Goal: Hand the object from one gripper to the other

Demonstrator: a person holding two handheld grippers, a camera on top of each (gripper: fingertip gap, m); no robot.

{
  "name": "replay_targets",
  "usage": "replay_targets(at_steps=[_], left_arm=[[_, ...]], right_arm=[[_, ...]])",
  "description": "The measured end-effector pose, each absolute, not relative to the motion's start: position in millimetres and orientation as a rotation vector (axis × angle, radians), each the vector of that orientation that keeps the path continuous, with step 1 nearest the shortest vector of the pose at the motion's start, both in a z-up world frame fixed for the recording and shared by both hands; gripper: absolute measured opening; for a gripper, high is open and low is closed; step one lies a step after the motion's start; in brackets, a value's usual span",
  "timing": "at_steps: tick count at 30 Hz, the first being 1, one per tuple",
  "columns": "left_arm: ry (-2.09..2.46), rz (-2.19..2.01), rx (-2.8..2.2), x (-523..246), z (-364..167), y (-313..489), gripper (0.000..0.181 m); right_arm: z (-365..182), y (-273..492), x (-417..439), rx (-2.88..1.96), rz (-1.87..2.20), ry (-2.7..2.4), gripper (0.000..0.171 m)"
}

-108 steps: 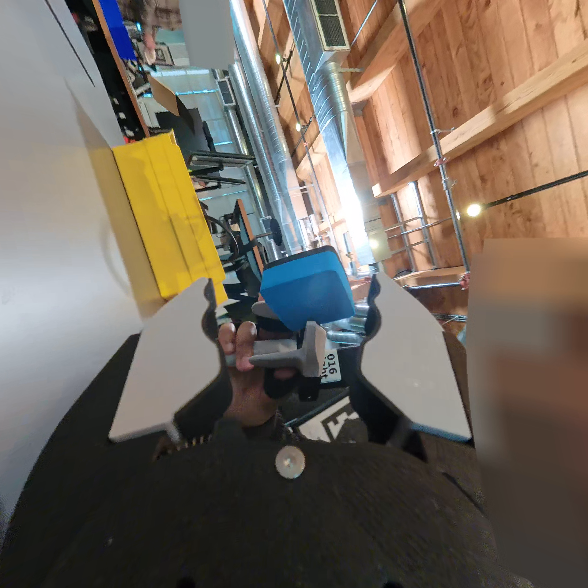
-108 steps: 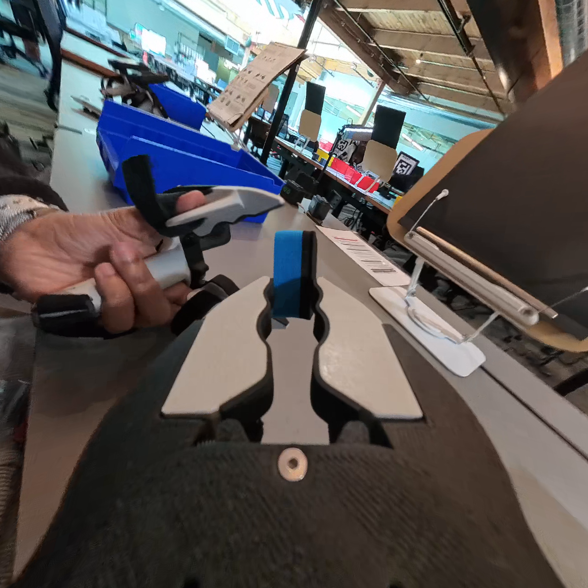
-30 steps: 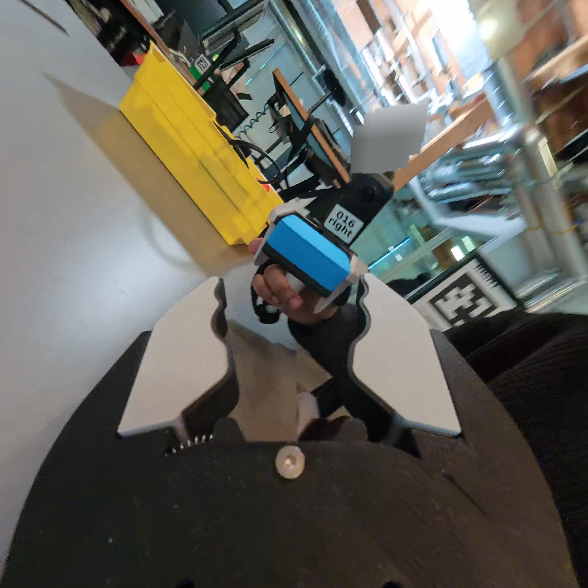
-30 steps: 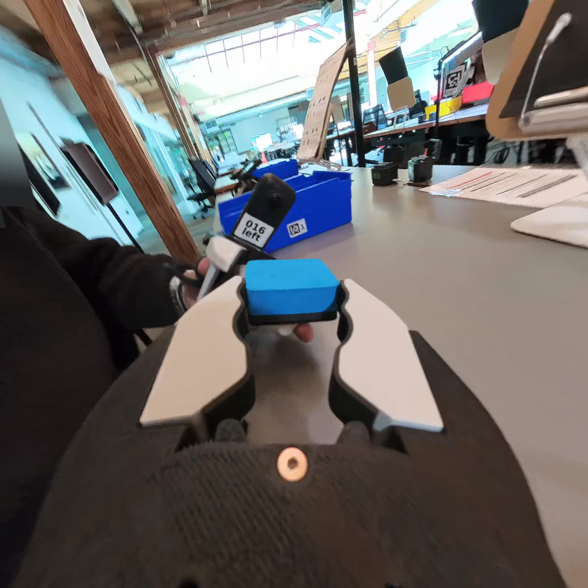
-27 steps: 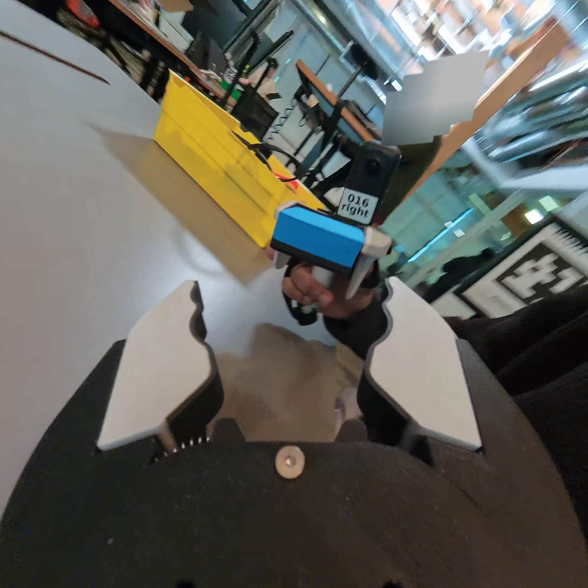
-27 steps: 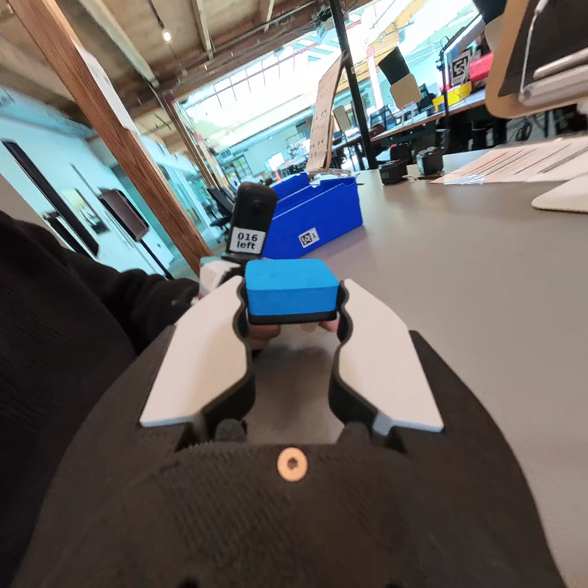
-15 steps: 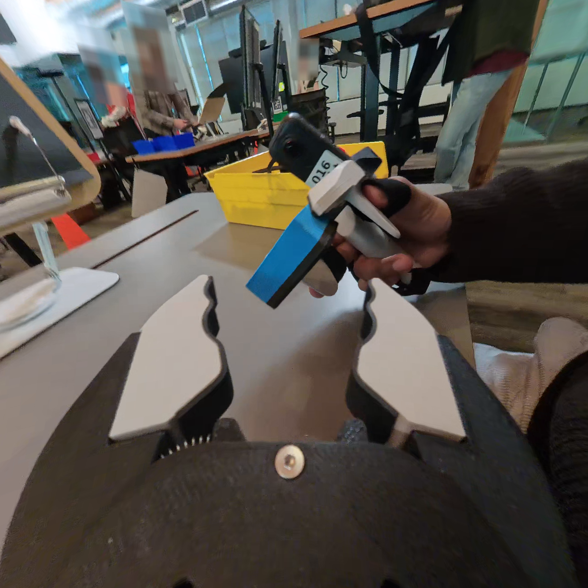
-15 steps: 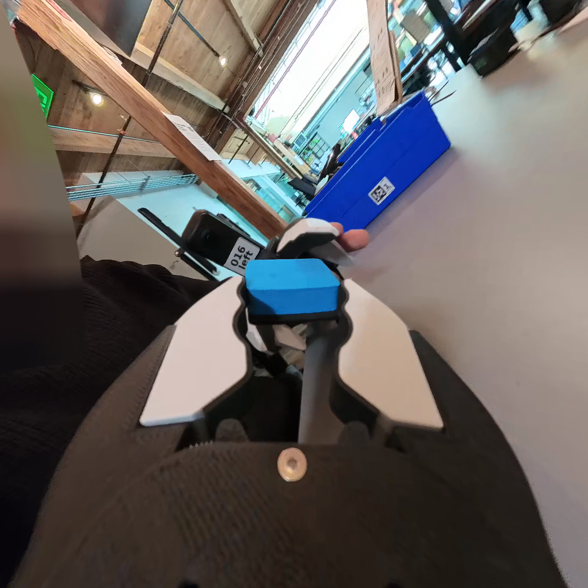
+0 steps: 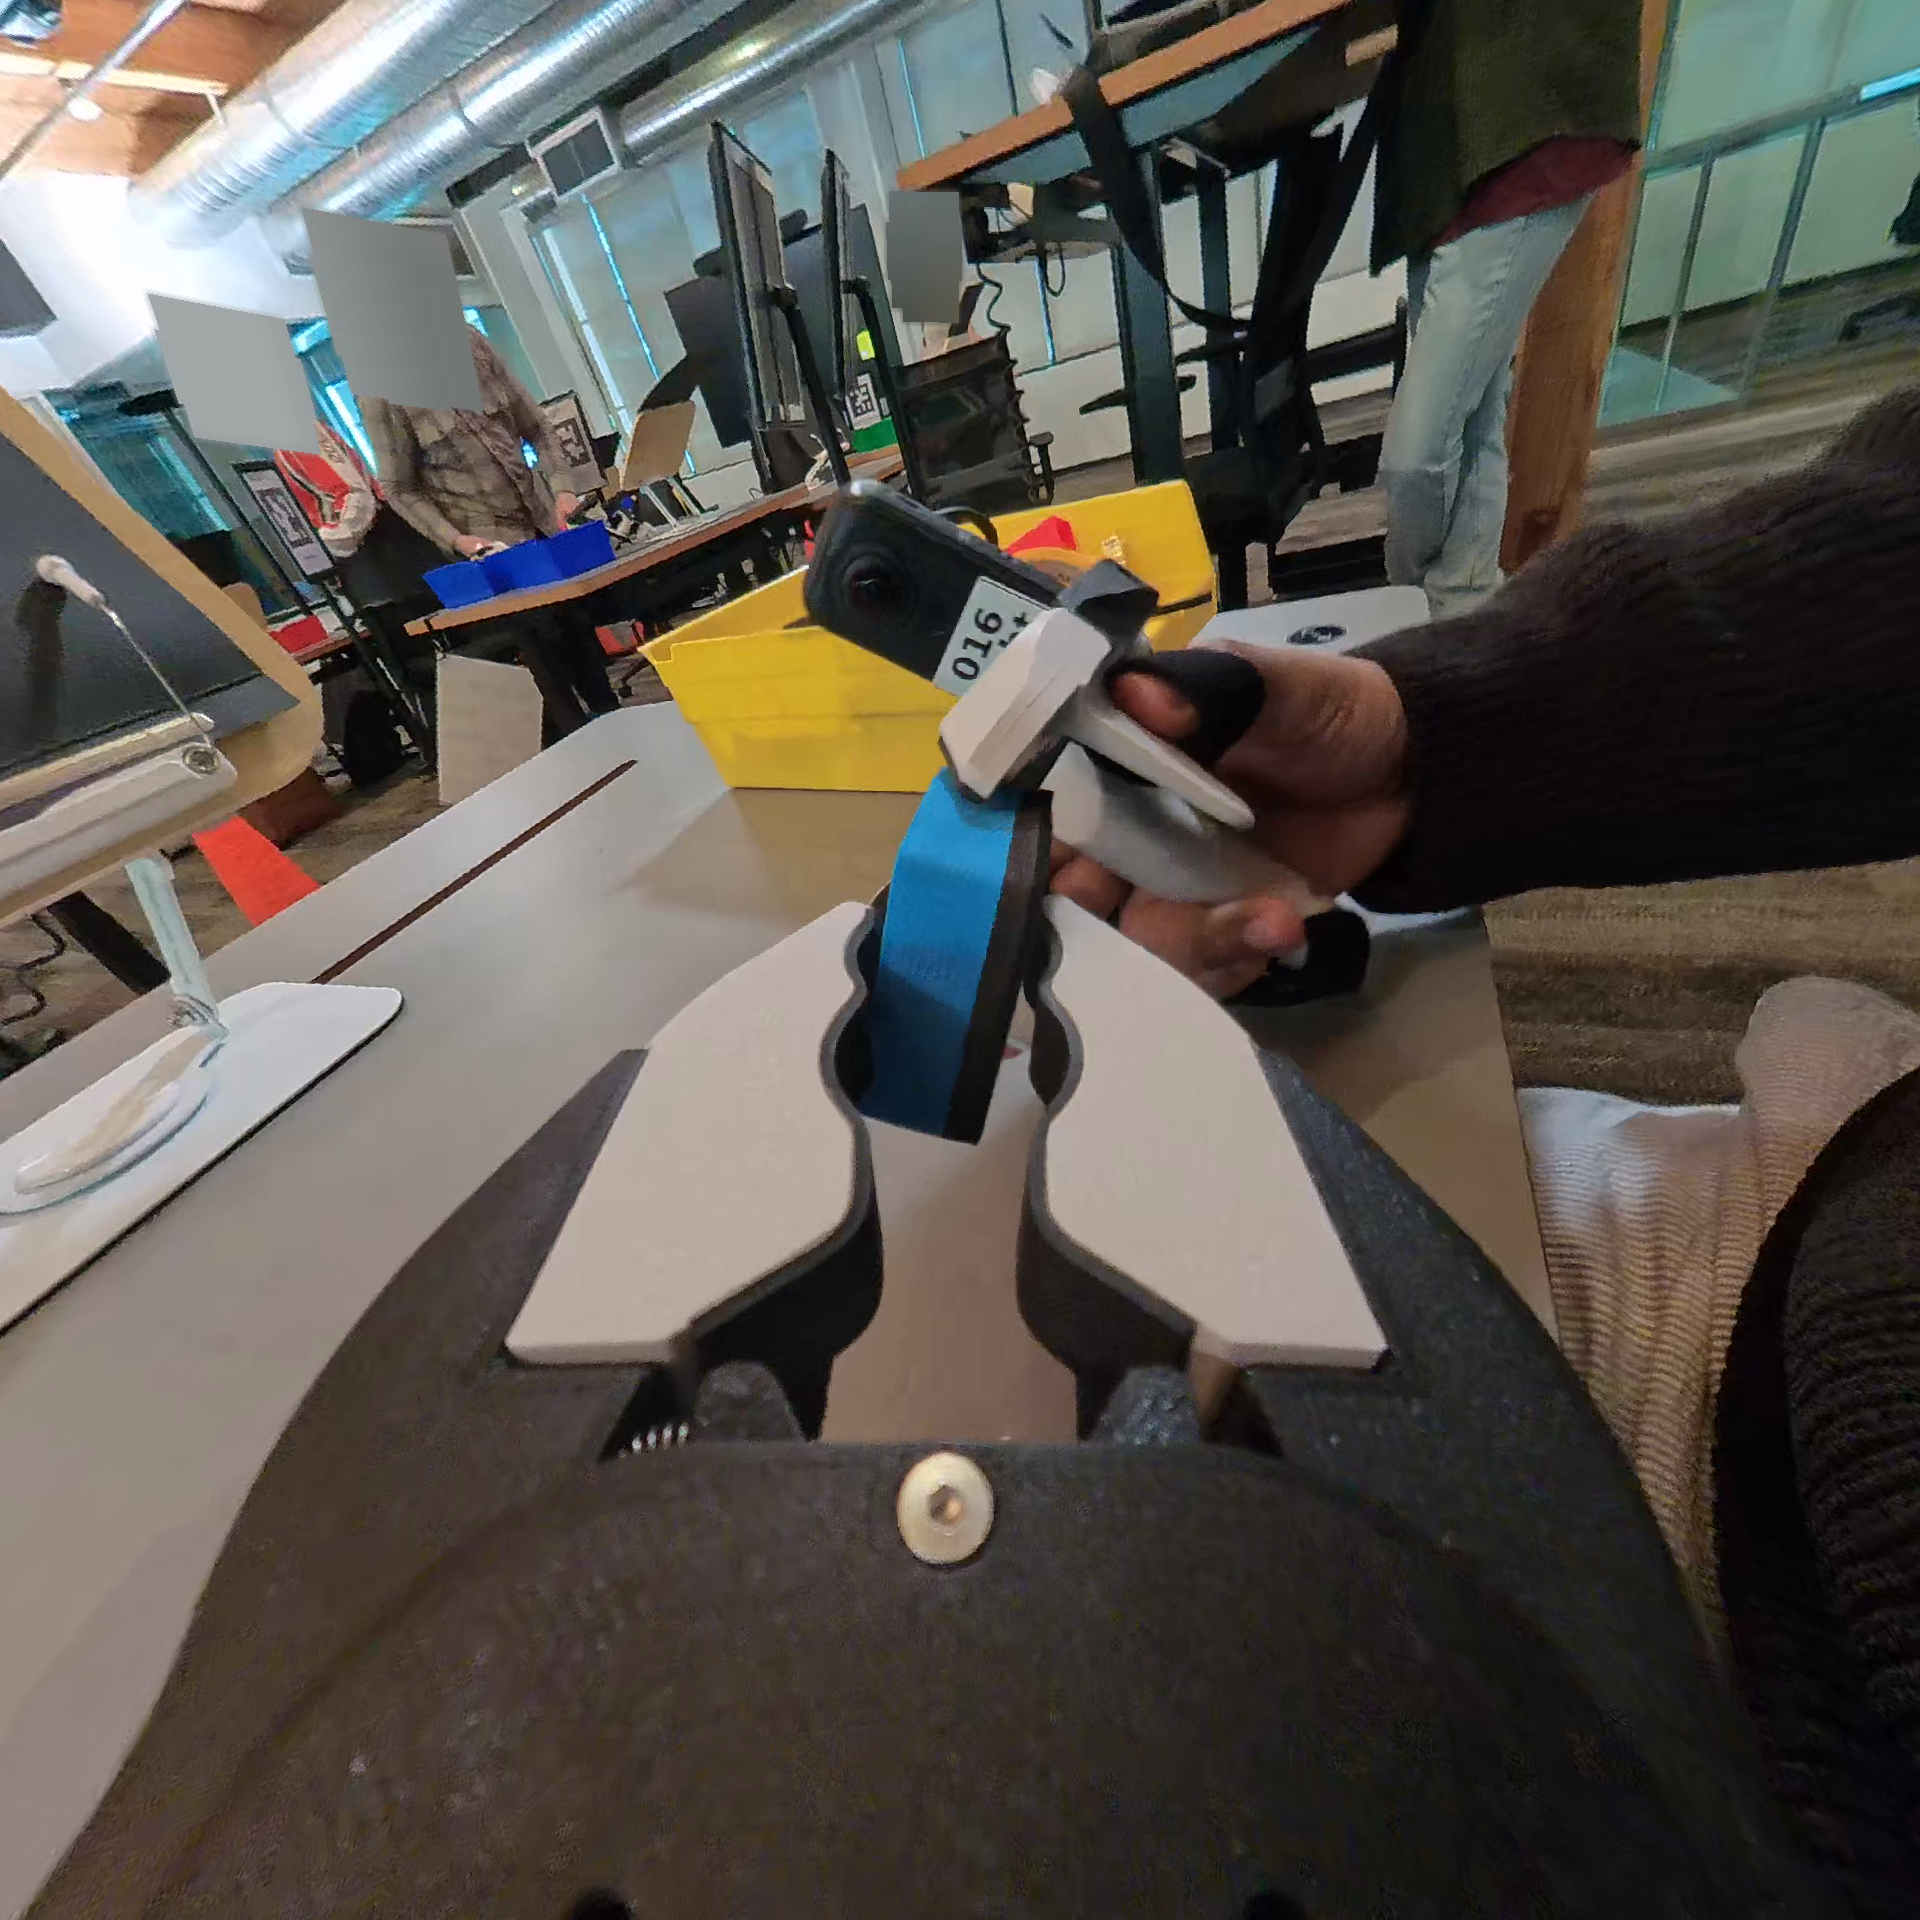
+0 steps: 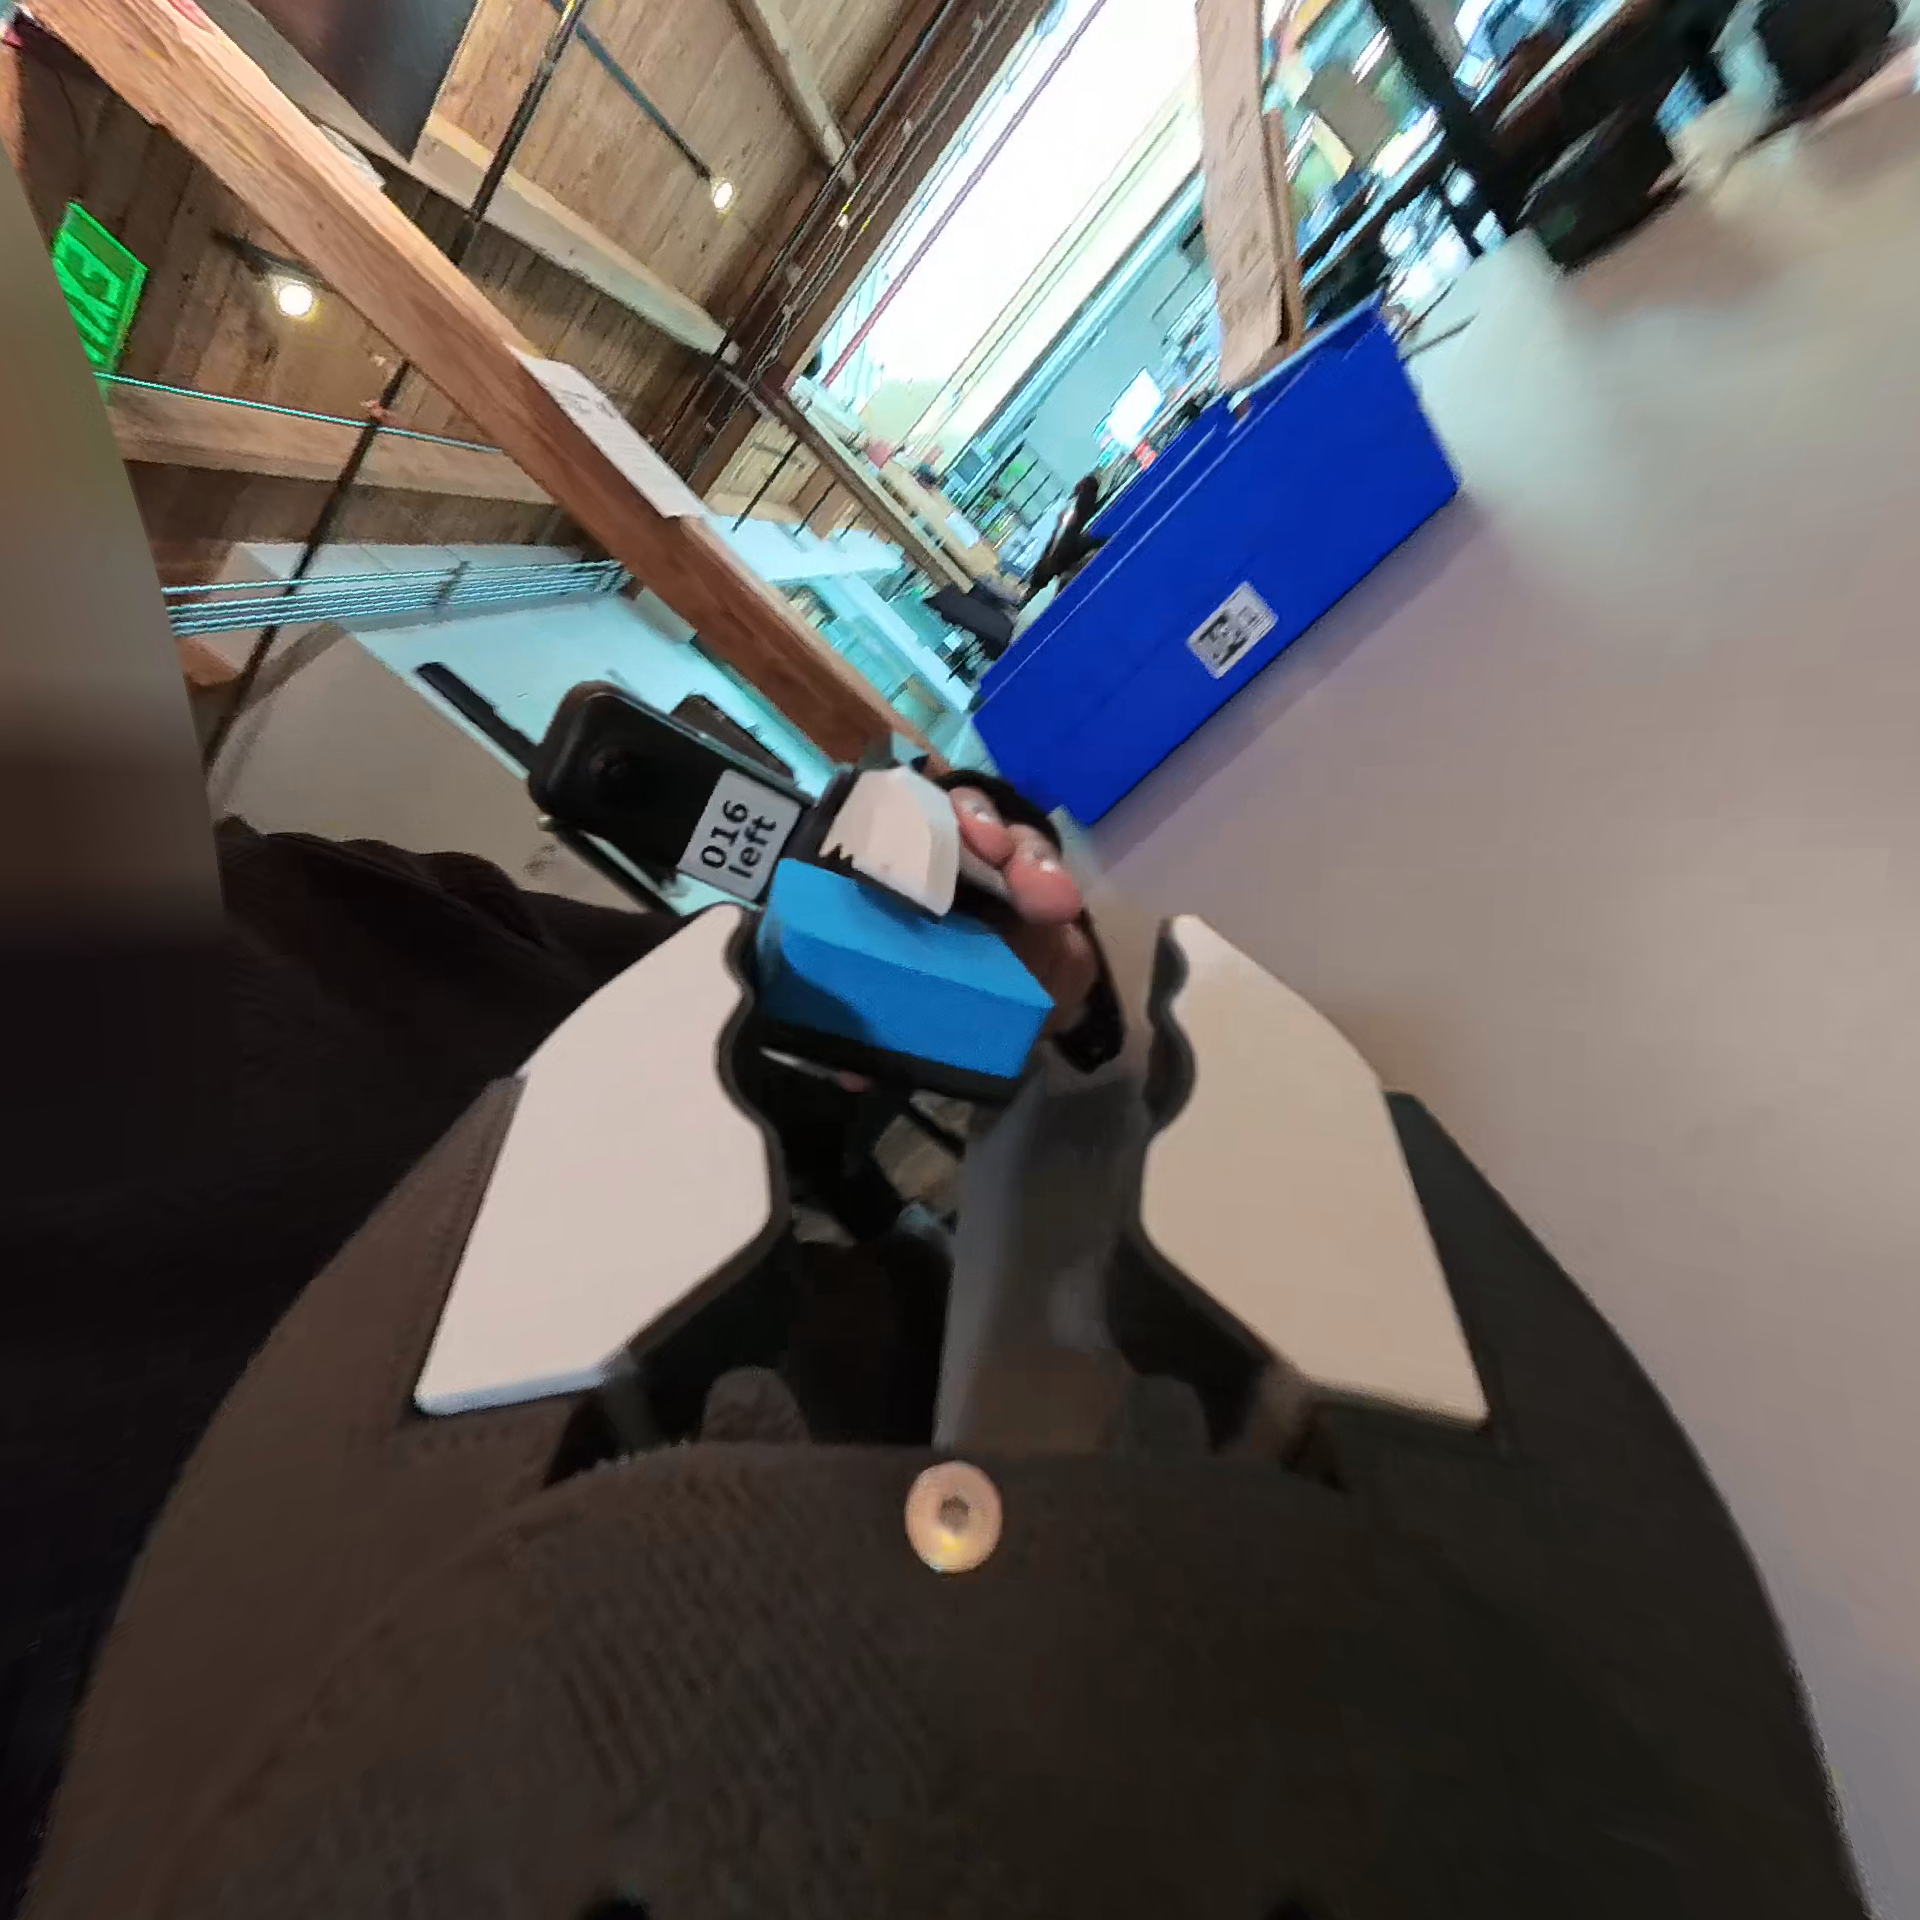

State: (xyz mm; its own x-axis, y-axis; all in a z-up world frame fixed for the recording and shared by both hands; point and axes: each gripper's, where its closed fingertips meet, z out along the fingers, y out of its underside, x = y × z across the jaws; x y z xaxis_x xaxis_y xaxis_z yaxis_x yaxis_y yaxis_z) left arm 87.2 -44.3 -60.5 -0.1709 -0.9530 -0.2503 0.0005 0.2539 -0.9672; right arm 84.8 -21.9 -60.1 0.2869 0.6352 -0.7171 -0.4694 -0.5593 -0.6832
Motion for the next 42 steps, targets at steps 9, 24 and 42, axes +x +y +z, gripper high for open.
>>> replay_targets(at_steps=[9, 24, 42], left_arm=[[1.286, -1.554, -1.259, 83.7, -52.6, -24.7, 0.024], [1.049, -2.025, -1.523, 83.6, -55.9, -15.6, 0.024], [0.987, -2.03, -1.573, 88.3, -63.1, -12.3, 0.058]], right_arm=[[-44.9, -15.9, 104.2, -1.506, 1.213, -0.186, 0.075], [-60.7, -19.3, 83.0, -1.609, 0.957, -0.397, 0.024], [41.1, -52.4, 310.6, -1.534, 0.049, -0.027, 0.022]])
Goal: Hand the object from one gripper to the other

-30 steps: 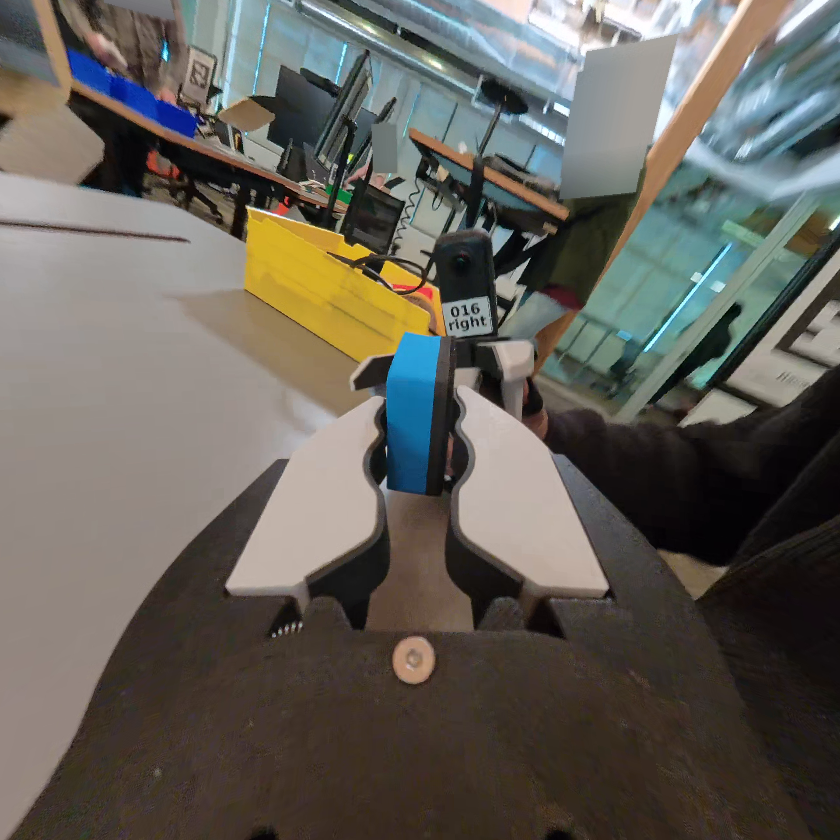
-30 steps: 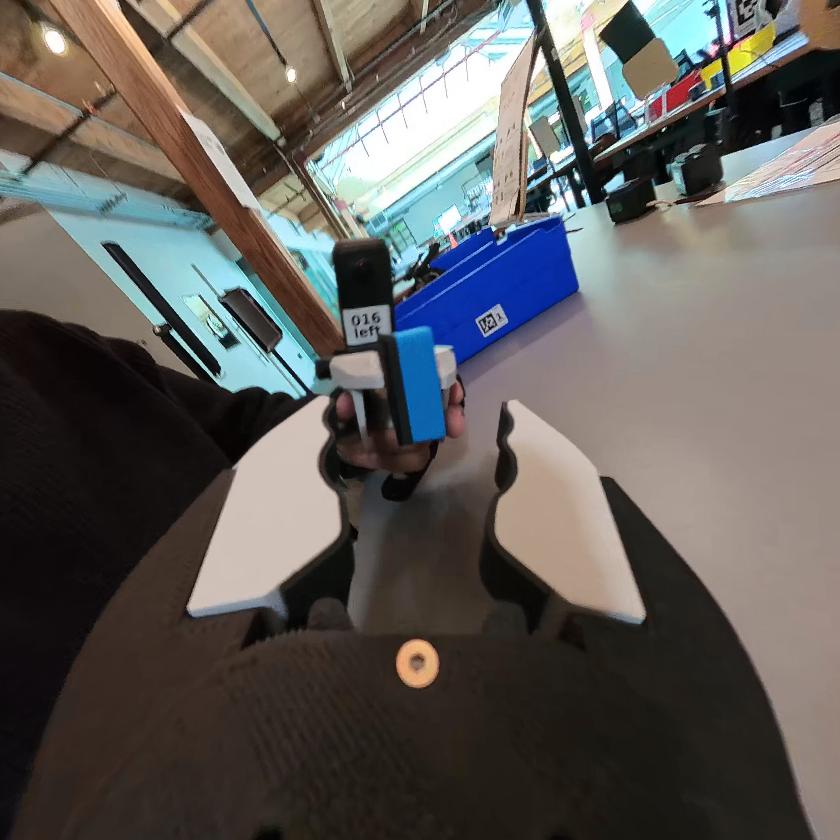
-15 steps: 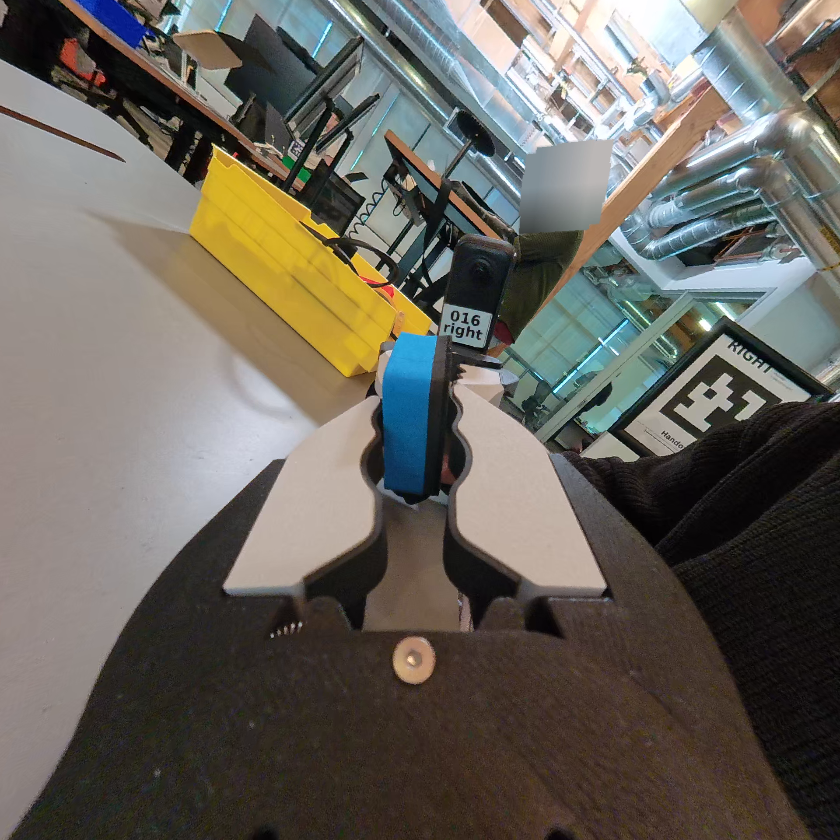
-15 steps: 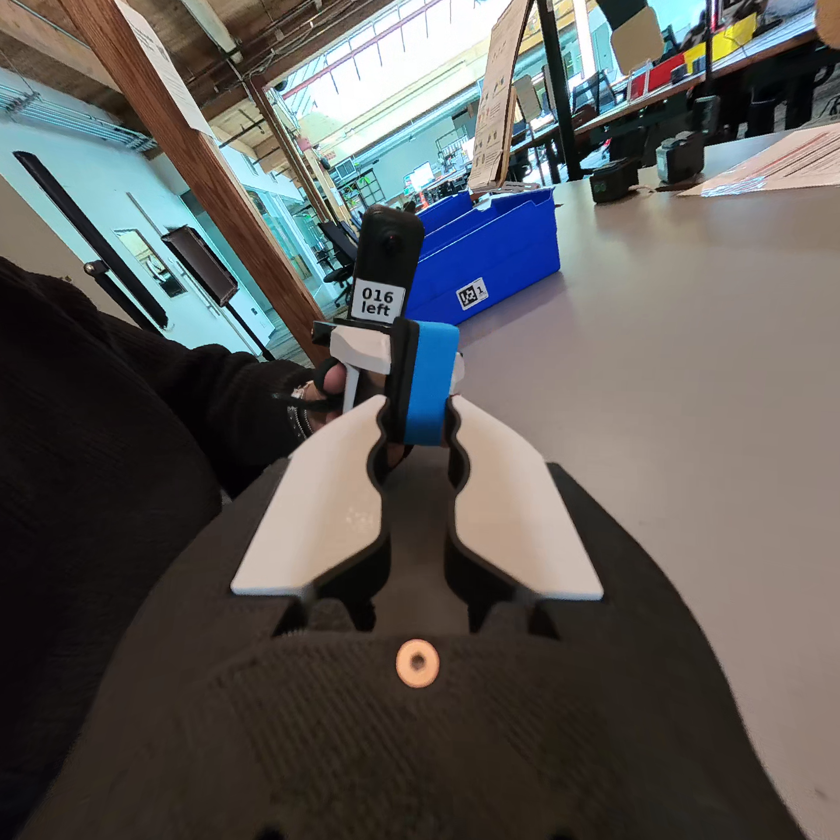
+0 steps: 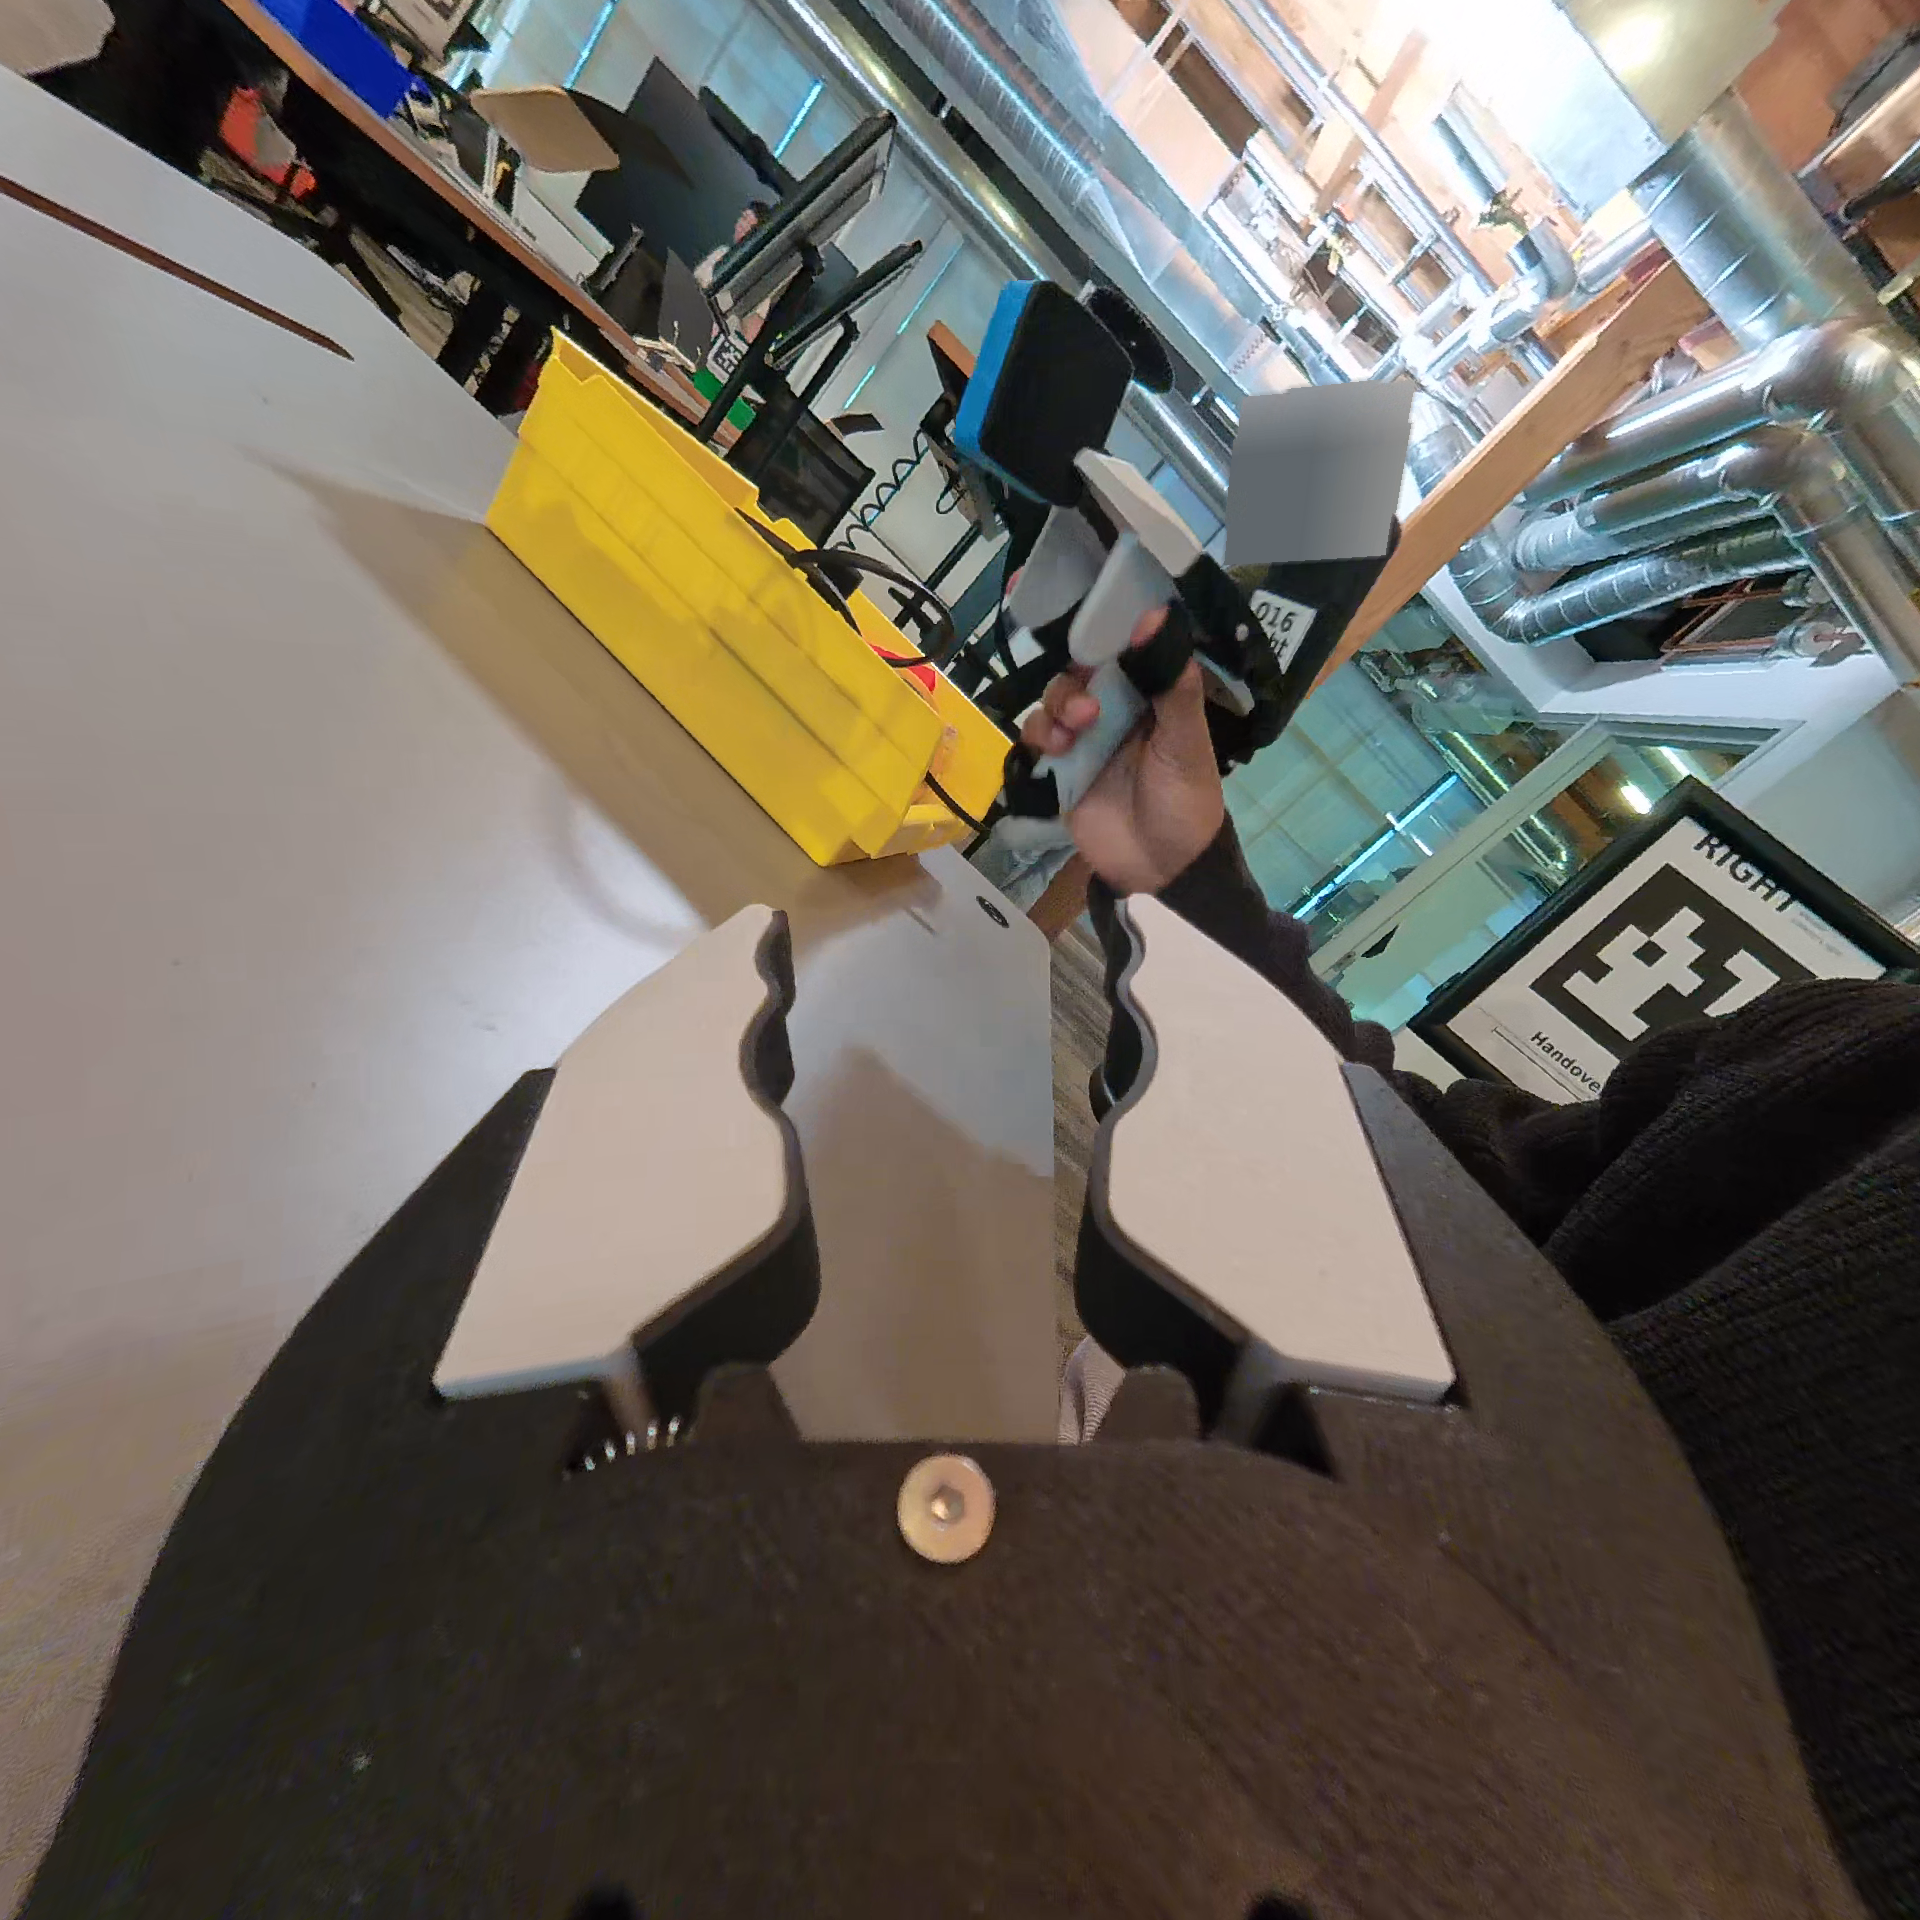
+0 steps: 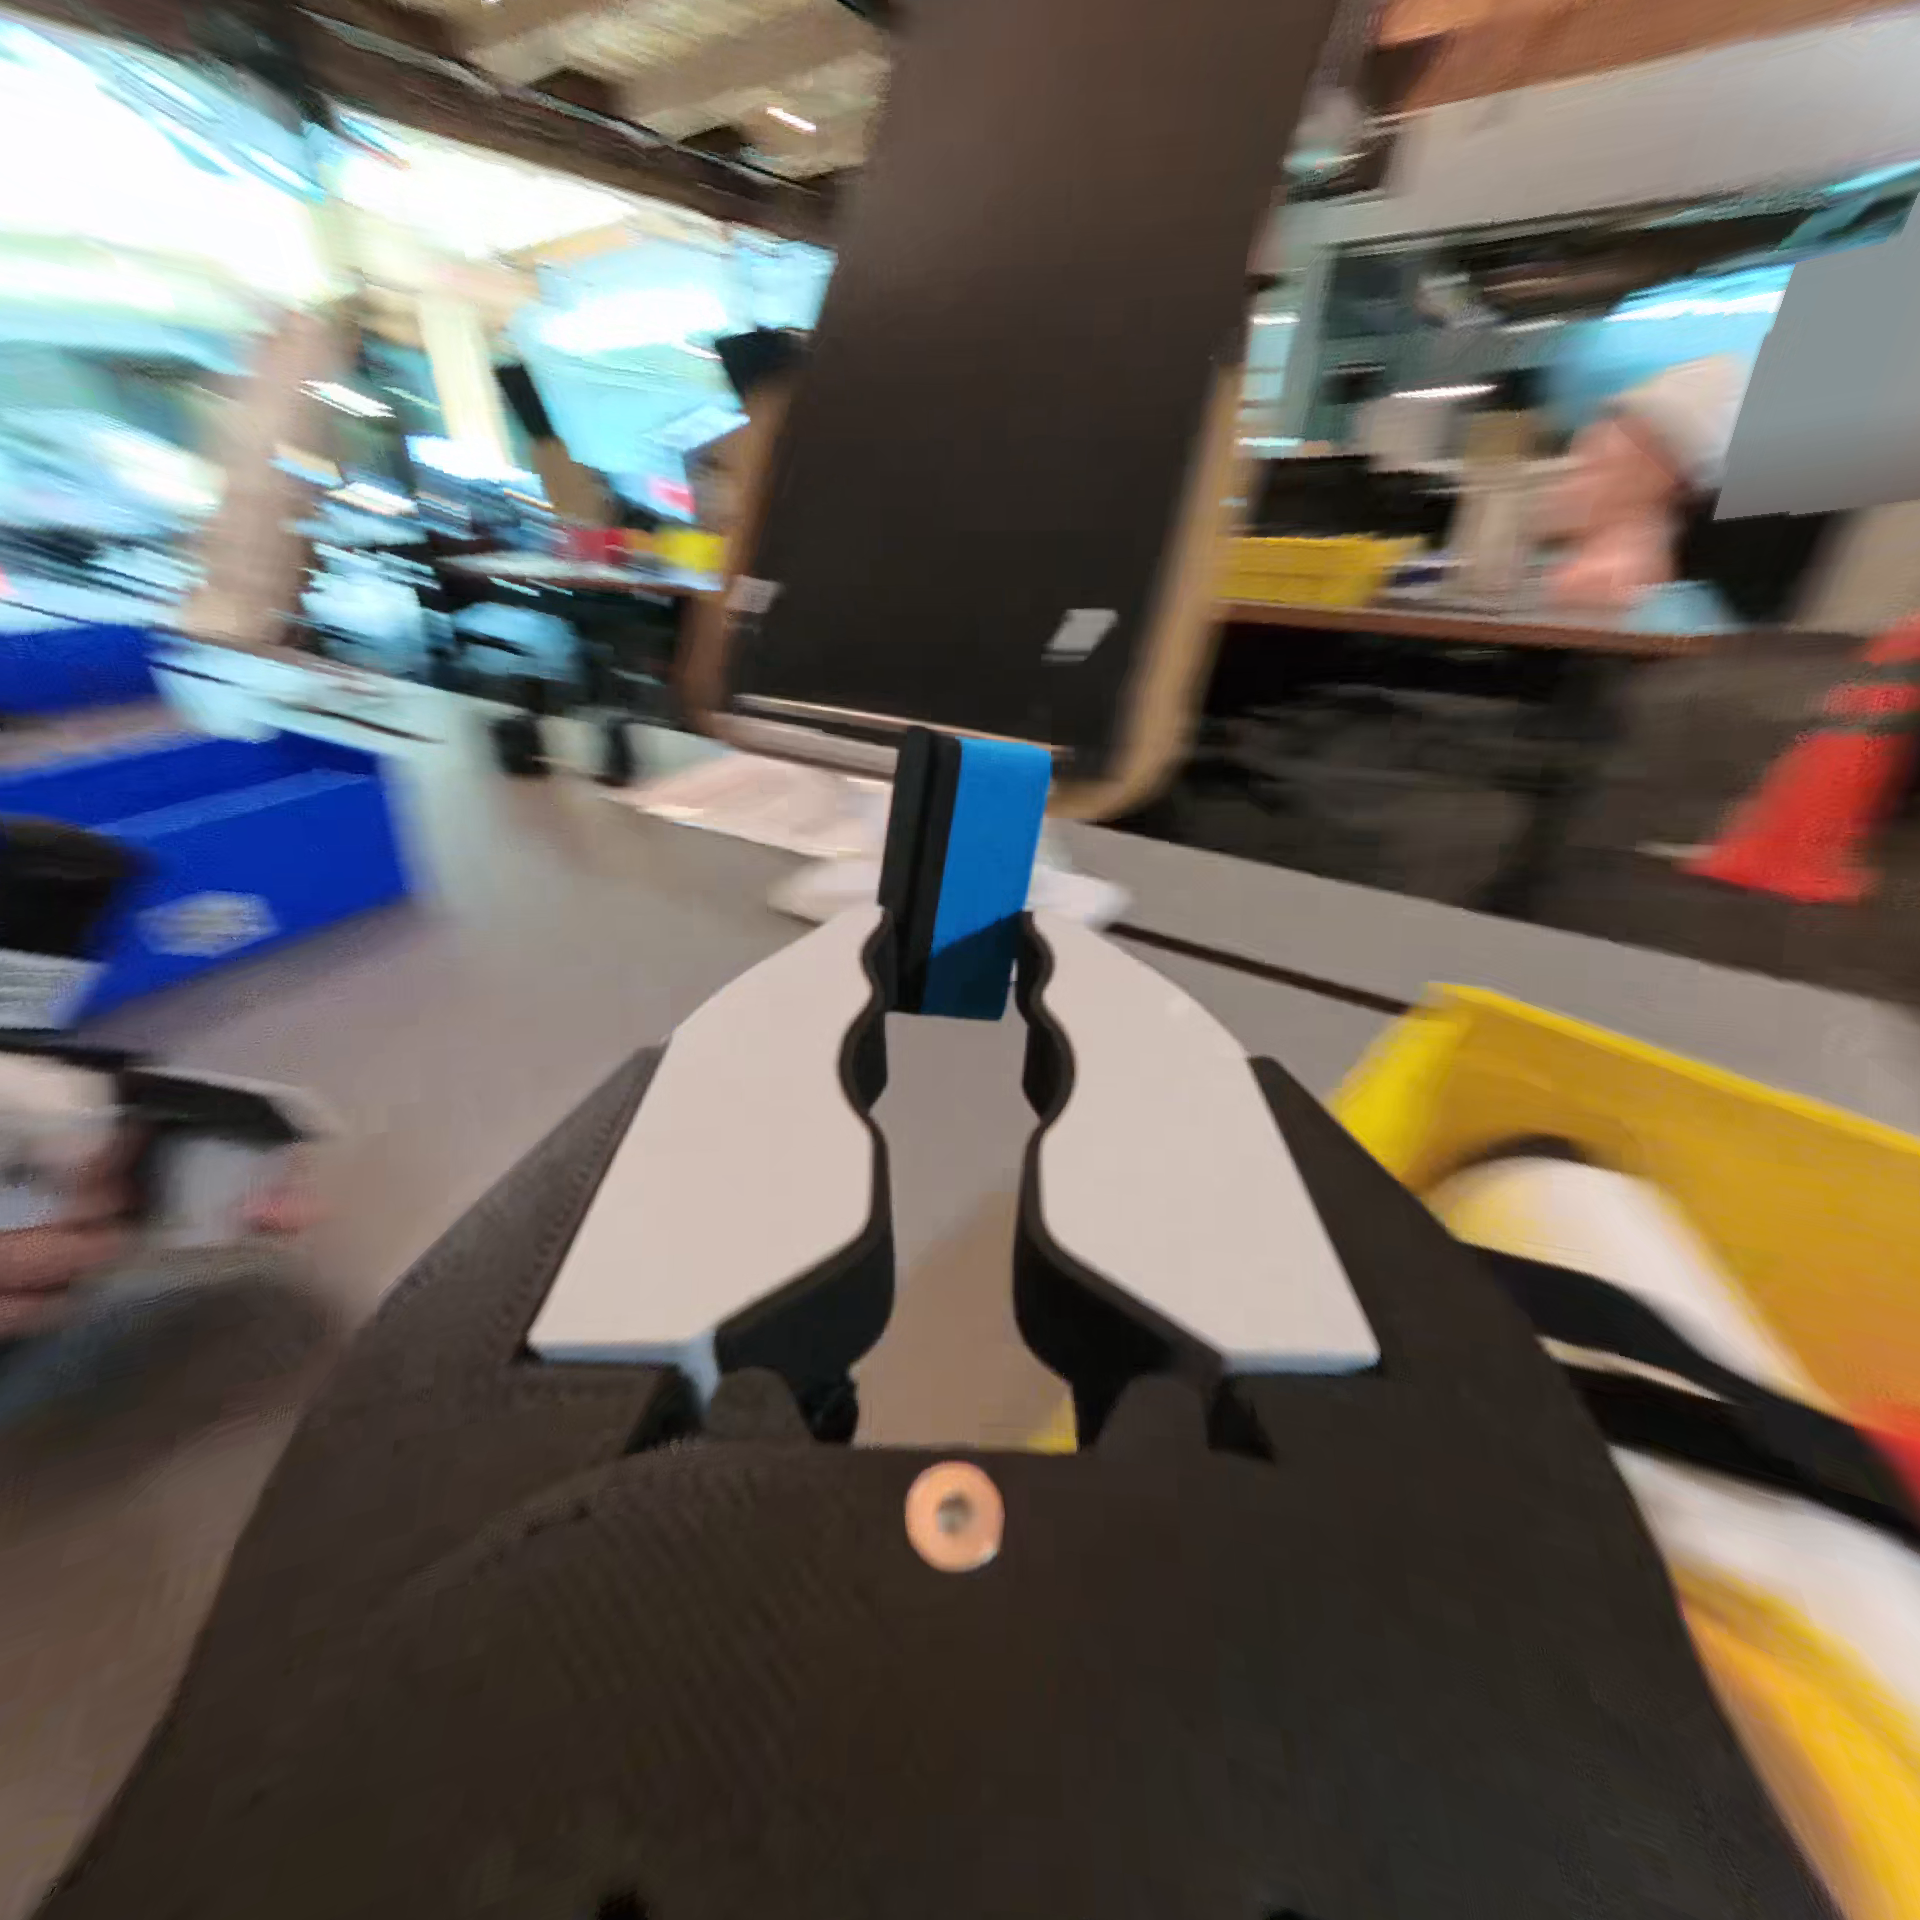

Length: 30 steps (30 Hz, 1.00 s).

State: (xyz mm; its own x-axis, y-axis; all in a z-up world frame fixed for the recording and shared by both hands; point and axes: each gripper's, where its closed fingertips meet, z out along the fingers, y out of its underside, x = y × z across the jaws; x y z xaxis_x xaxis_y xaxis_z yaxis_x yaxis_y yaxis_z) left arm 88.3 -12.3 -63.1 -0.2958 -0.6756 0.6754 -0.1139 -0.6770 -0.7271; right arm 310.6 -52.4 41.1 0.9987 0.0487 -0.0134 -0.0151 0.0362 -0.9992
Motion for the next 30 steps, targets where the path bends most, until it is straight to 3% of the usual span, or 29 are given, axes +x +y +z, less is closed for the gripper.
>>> replay_targets(at_steps=[4, 8, 10, 11, 12, 21, 26, 30], left_arm=[[0.96, -2.051, -1.58, 88.2, -62.3, -11.1, 0.056], [0.995, -2.02, -1.583, 89.6, -66.7, -13.5, 0.055], [1.008, -1.992, -1.585, 90.2, -68.6, -13.2, 0.055], [1.013, -1.983, -1.581, 89.8, -68.4, -13.0, 0.055], [1.02, -1.971, -1.577, 89.2, -68.5, -12.9, 0.054], [1.021, -1.93, -1.603, 88.2, -76.3, -7.4, 0.051], [1.003, -1.92, -1.598, 86.8, -73.5, -3.5, 0.051], [1.003, -1.858, -1.576, 83.8, -66.6, 1.9, 0.051]], right_arm=[[39.3, -91.3, 442.7, -1.702, -0.394, 0.185, 0.022], [2.7, -105.2, 523.3, -1.831, -0.468, 0.395, 0.024], [-22.0, -101.0, 533.5, -1.883, -0.389, 0.455, 0.058], [-29.7, -101.5, 534.7, -1.9, -0.387, 0.467, 0.063], [-31.7, -103.4, 534.0, -1.904, -0.416, 0.452, 0.055], [19.6, -86.5, 460.3, -1.842, -0.58, 0.058, 0.042], [38.4, -42.5, 358.3, -1.749, -0.33, -0.185, 0.034], [19.9, -7.9, 251.9, -1.673, 0.013, -0.366, 0.029]])
